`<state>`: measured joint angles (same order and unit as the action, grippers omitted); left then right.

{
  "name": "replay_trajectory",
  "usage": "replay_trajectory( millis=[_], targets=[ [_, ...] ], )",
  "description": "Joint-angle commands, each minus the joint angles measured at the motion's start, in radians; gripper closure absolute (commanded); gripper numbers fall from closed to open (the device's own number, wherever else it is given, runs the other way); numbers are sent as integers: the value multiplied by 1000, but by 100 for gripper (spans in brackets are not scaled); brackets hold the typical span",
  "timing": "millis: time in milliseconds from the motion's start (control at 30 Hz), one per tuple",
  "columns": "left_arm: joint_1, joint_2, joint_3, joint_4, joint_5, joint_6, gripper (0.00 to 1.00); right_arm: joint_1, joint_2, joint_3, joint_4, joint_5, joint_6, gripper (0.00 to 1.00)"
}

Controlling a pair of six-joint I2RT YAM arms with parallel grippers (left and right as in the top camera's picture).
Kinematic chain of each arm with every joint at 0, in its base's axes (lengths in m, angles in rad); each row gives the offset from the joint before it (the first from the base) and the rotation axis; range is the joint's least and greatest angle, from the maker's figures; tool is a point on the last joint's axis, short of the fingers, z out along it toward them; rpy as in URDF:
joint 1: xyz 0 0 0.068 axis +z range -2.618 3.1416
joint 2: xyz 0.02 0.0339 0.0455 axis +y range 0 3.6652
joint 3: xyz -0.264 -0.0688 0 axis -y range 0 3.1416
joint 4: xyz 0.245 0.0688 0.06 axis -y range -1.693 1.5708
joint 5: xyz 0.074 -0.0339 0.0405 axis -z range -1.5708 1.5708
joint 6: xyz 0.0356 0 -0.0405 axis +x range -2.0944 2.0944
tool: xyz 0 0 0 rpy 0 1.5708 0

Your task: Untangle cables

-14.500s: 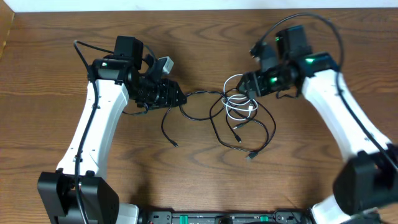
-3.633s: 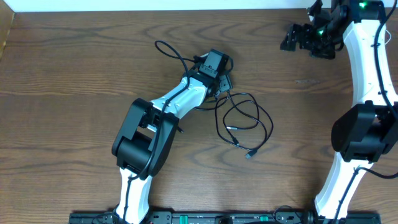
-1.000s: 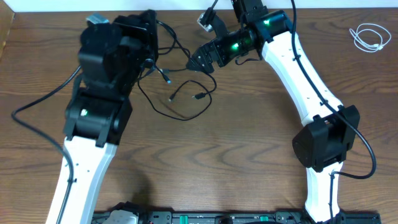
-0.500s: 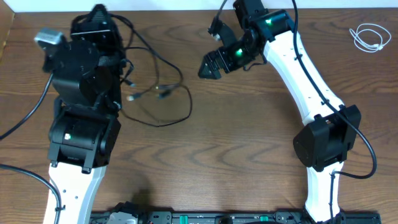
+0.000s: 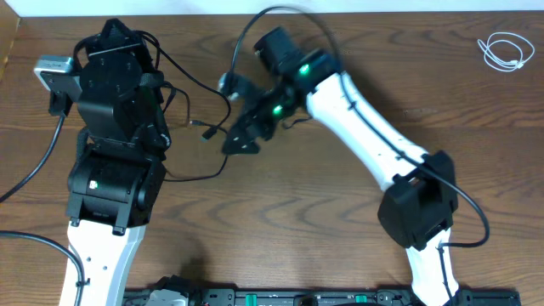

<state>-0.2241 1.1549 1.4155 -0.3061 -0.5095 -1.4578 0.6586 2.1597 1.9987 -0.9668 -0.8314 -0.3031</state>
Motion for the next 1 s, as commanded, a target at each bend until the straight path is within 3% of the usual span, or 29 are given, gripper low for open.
replay_trajectory(
  millis=[0,133,267,367,533,767,967],
  targets=[
    [5,-1,10,-4,54,24,92,8,-14,-145,189,-151,161,4],
    [5,-1,10,-7,153,24,92,17,-14,-322,572,-173,345,1],
    [4,4,10,-7,360,10,92,55,-14,-456,945,-165,375,1],
    [4,20,10,-8,553,-16,92,89,-14,-497,1088,-117,378,1],
    [2,64,10,-40,866,-13,93,93,-14,-501,1117,-58,378,2],
    [5,89,10,-75,1077,241,93,-18,-15,-501,1116,-119,424,13],
    [5,89,10,-75,1208,282,93,-145,-15,-501,1118,-230,509,20]
  ],
)
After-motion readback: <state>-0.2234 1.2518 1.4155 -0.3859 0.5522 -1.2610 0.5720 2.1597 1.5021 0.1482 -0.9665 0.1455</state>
